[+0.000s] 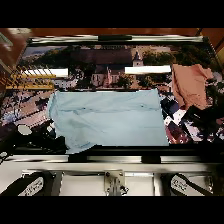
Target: Fold the shirts.
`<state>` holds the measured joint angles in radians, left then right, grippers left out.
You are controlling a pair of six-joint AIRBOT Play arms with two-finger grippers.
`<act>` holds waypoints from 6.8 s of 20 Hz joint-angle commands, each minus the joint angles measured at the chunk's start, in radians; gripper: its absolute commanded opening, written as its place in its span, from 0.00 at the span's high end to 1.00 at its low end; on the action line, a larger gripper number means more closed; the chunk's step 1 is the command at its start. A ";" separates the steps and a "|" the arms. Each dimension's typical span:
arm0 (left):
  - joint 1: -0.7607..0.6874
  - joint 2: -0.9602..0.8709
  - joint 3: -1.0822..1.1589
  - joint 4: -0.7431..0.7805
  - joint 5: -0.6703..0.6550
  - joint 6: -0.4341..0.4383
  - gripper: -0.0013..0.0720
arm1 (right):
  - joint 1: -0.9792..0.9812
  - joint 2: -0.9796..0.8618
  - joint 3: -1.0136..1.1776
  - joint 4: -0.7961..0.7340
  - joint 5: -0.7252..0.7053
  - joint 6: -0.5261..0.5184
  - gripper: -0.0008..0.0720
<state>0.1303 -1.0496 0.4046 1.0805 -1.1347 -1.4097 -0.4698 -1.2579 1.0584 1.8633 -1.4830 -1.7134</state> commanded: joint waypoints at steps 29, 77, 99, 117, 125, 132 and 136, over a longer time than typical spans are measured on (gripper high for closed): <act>0.003 0.070 0.417 0.029 -0.183 0.189 0.94 | 0.106 -0.026 -0.206 0.229 0.169 -0.085 0.92; 0.079 -0.624 1.106 -0.190 -0.193 0.176 0.27 | 0.304 -0.488 0.222 0.296 0.517 0.018 0.12; -0.483 -0.686 1.134 -0.435 -0.036 0.196 0.94 | 0.366 0.134 0.238 0.319 0.272 0.046 0.92; -0.563 -0.656 1.157 -0.537 0.048 0.157 0.94 | 0.371 0.311 0.238 0.435 0.315 0.111 0.92; -0.160 -0.190 1.158 0.023 -0.012 -0.062 0.94 | 0.831 0.004 0.248 0.507 0.812 0.016 0.92; 0.051 -0.100 1.155 0.024 -0.129 -0.058 0.94 | 1.127 -0.449 0.528 0.521 0.932 0.057 0.92; 0.048 -0.103 1.148 0.024 -0.130 -0.050 0.94 | 1.169 -0.569 0.540 0.558 0.927 0.143 0.92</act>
<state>0.1608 -1.1587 1.5558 1.0954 -1.2495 -1.4631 0.6506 -1.7287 1.5681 2.3920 -0.5682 -1.6257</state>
